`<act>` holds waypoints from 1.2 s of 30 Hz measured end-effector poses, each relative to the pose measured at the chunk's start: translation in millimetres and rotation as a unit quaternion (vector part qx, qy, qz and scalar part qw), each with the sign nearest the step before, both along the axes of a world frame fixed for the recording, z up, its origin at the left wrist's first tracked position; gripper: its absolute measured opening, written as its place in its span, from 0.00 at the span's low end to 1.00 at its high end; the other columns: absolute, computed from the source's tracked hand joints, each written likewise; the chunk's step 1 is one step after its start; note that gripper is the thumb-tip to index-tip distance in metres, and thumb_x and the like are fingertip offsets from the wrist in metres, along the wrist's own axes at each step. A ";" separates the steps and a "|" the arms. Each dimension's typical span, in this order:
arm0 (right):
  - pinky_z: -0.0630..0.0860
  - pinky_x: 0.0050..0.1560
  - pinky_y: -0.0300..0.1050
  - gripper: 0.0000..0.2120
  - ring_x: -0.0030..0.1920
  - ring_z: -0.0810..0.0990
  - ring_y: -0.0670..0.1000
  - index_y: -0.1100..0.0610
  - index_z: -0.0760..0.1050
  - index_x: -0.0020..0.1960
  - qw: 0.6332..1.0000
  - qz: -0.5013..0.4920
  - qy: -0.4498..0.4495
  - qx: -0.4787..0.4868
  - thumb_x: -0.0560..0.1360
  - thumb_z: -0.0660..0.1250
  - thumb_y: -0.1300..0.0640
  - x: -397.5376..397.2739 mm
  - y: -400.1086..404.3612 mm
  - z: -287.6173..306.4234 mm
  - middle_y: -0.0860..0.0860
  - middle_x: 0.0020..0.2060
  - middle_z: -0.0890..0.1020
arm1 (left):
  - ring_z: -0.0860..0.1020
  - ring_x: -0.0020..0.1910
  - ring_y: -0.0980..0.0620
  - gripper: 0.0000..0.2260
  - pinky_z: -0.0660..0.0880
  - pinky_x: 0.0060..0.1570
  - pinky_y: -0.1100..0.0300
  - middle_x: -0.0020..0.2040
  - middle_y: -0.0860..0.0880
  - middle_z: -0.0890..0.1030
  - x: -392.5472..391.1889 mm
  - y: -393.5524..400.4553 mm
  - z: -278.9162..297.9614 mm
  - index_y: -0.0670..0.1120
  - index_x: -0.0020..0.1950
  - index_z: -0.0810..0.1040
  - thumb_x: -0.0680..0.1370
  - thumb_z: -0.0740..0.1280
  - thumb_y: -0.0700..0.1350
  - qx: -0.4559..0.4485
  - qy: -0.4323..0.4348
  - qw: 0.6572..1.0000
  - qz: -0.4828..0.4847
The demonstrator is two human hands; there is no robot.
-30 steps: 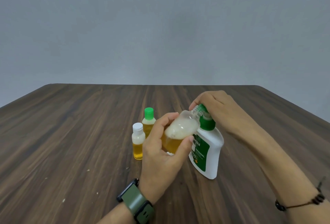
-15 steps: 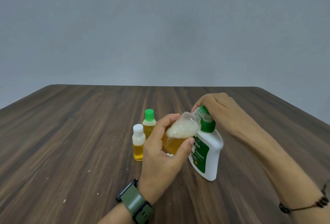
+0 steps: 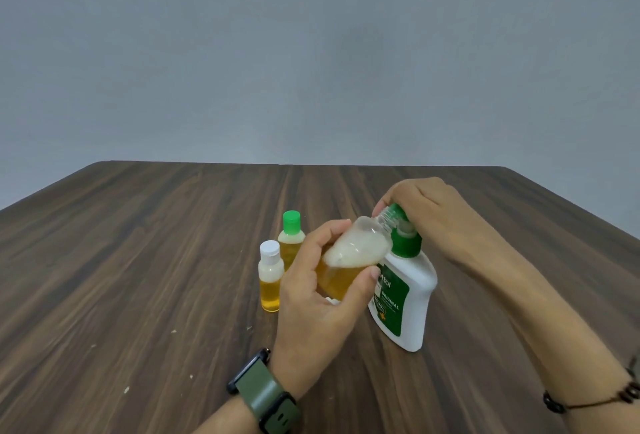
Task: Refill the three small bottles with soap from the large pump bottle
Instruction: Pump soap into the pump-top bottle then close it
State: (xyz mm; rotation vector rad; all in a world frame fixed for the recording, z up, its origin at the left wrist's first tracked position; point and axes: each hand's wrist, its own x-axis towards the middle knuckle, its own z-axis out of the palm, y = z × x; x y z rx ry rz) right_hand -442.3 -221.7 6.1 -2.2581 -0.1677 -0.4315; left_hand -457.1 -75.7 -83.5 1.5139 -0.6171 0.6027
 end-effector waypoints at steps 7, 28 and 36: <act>0.70 0.37 0.44 0.18 0.37 0.76 0.53 0.64 0.79 0.42 1.000 -0.009 0.001 0.006 0.78 0.53 0.59 1.1 -1.5 -15.4 0.59 0.39 0.80 | 0.76 0.51 0.60 0.18 0.75 0.43 0.70 0.53 0.66 0.75 -1.3 -2.0 -2.0 0.56 0.58 0.70 0.69 0.69 0.49 0.016 0.001 1.000 -0.008; 0.70 0.37 0.43 0.17 0.36 0.76 0.50 0.62 0.79 0.41 1.000 -0.020 0.005 0.014 0.77 0.52 0.60 -1.4 -0.1 -16.5 0.53 0.36 0.80 | 0.77 0.52 0.59 0.18 0.74 0.45 0.71 0.54 0.65 0.75 -1.1 -3.1 -3.3 0.55 0.58 0.70 0.69 0.69 0.49 0.010 -0.002 1.000 -0.009; 0.68 0.39 0.45 0.18 0.39 0.75 0.58 0.72 0.75 0.48 1.000 -0.017 -0.008 -0.009 0.78 0.52 0.59 -1.9 1.0 -1.2 0.64 0.44 0.80 | 0.77 0.53 0.54 0.19 0.76 0.48 0.64 0.55 0.60 0.77 0.9 -2.3 -1.1 0.55 0.59 0.71 0.69 0.69 0.51 -0.005 -0.003 1.000 0.004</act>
